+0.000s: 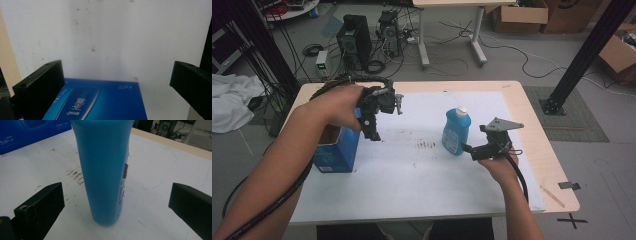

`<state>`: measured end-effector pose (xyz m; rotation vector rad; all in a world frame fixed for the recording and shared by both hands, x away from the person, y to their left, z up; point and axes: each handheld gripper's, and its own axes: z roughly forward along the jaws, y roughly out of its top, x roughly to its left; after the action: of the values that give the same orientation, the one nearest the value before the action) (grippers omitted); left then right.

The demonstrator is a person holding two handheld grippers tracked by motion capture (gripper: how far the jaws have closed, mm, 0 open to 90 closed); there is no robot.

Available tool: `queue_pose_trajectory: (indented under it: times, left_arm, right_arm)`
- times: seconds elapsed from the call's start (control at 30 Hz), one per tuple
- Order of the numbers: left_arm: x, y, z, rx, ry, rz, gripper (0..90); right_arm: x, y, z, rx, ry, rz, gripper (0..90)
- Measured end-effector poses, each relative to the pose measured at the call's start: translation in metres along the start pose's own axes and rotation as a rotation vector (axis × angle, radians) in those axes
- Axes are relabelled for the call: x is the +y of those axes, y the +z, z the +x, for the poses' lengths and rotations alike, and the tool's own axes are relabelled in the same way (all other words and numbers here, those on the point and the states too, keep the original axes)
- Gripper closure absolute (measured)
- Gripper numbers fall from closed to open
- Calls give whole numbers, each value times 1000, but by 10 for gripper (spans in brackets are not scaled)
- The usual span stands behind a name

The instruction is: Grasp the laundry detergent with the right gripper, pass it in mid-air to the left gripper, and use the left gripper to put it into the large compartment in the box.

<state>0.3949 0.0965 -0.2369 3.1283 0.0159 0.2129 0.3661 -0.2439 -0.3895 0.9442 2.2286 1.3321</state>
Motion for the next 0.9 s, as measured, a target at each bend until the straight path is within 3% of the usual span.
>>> queue_pose_trajectory:
  times: [0.17,0.37,0.57,0.63,0.9]
  left_arm:
    - [-1,-1,-3,0,2,-2,1]
    - [-1,0,-4,0,4,-1,1]
    - [-3,2,-5,-4,1,-4,1]
    - [-4,2,-5,-5,-4,-3,1]
    - [-7,2,-5,-4,-8,1,1]
  right_arm:
    - [-5,15,2,-35,23,-40,0]
    - [-10,31,3,-45,37,-68,0]
    - [-12,43,5,-62,55,-131,11]
    - [-11,46,6,-82,44,-131,15]
    - [-12,56,8,-68,44,-138,62]
